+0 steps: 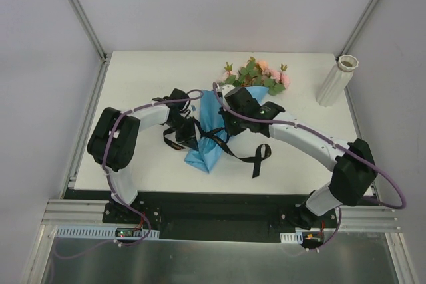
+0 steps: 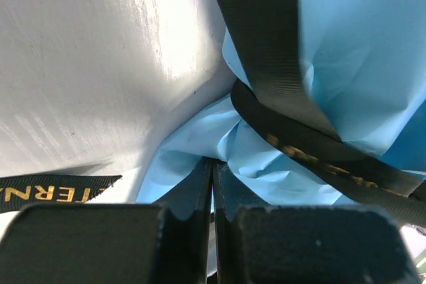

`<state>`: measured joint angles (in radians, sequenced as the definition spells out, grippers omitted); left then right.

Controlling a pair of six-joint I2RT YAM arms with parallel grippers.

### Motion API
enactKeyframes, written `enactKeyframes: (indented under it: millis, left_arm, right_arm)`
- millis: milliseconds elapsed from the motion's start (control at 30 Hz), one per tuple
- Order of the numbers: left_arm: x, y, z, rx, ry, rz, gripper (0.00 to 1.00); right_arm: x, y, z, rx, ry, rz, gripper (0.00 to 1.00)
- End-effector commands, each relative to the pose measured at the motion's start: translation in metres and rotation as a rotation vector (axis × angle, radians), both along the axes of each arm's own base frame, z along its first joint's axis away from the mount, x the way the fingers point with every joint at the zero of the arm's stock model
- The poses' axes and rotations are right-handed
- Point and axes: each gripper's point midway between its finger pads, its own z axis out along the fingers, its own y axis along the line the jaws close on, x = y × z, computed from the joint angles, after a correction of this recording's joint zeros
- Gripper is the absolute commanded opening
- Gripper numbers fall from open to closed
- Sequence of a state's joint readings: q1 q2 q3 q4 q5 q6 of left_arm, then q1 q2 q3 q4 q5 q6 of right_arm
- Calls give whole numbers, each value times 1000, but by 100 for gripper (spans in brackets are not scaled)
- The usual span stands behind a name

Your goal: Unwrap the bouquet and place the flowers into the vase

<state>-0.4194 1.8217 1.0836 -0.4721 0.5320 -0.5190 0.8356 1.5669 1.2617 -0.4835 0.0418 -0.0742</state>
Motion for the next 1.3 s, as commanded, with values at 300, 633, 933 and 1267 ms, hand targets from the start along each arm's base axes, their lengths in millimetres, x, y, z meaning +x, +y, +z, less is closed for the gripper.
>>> enactKeyframes:
  millis: [300, 633, 933, 1267]
  left_arm:
    - [25, -15, 68, -125, -206, -56, 15]
    - [6, -52, 121, -331, -228, -92, 36]
    - [-3, -78, 80, -297, -126, -141, 18]
    - [8, -73, 40, -199, -116, -126, 18]
  right_arm:
    - [1, -60, 85, -22, -146, -189, 1]
    - [4, -41, 97, 44, -129, -155, 1]
    - [11, -41, 135, 100, -188, -190, 1]
    - [1, -77, 222, 226, -344, -291, 1]
